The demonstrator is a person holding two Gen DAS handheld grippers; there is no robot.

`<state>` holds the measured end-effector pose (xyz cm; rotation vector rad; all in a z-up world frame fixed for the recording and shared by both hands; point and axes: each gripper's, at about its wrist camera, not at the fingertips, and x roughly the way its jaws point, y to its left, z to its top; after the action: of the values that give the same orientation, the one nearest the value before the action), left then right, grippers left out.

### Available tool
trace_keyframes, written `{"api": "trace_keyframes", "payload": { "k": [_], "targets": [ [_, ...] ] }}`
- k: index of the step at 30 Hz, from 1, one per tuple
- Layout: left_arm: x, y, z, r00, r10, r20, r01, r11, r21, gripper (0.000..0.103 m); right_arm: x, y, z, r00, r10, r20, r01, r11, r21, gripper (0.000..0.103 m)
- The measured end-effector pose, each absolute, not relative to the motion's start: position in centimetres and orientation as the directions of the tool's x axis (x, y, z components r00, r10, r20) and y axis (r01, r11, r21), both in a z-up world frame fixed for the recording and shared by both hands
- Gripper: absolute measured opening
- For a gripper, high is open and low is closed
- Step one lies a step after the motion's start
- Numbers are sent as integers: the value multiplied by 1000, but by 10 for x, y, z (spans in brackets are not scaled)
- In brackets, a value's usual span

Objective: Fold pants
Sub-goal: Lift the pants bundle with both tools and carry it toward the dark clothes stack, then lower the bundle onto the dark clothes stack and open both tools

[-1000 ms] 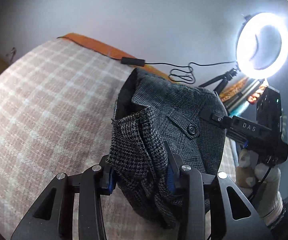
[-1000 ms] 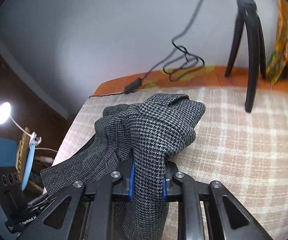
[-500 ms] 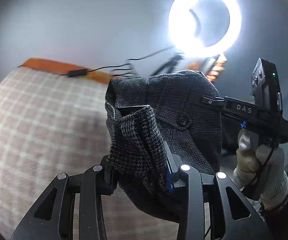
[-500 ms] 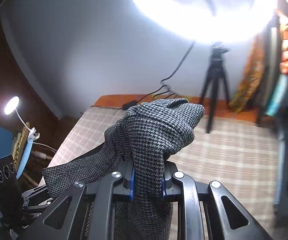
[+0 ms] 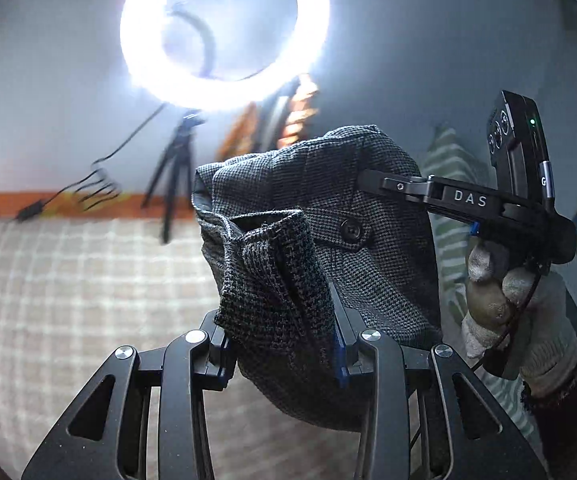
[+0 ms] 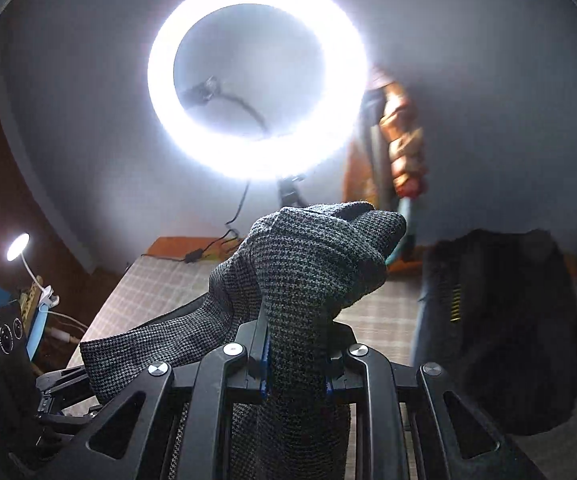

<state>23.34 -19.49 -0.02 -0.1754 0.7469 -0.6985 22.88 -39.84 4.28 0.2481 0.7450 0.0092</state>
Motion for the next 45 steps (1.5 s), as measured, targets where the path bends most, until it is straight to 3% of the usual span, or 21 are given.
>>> {"api": "trace_keyframes", "payload": {
  "k": [17, 26, 32, 33, 36, 39, 40, 45],
  "targets": [
    [266, -379, 16, 508, -697, -506, 641, 698, -319, 35, 230, -565, 70, 767, -94, -634, 181, 981, 74, 17],
    [286, -438, -23, 524, -676, -518, 606, 723, -331, 35, 267, -626, 32, 753, -38, -657, 123, 989, 85, 17],
    [293, -452, -65, 491, -658, -571, 560, 740, -372, 35, 286, -668, -23, 708, 51, -705, 111, 977, 182, 18],
    [291, -451, -69, 487, -655, -578, 550, 744, -380, 36, 287, -673, -29, 700, 52, -712, 122, 974, 191, 20],
    [295, -447, -79, 442, -656, -611, 511, 744, -430, 42, 289, -695, -51, 662, 35, -748, 200, 954, 221, 40],
    [292, -439, -82, 439, -639, -632, 487, 760, -430, 59, 280, -707, -58, 636, -64, -769, 281, 947, 154, 58],
    [290, -436, -81, 442, -637, -631, 480, 763, -433, 64, 275, -709, -56, 640, -92, -763, 304, 942, 141, 60],
    [283, -427, -76, 462, -610, -644, 478, 783, -398, 64, 252, -696, -36, 654, -229, -721, 344, 939, 14, 60]
  ]
}}
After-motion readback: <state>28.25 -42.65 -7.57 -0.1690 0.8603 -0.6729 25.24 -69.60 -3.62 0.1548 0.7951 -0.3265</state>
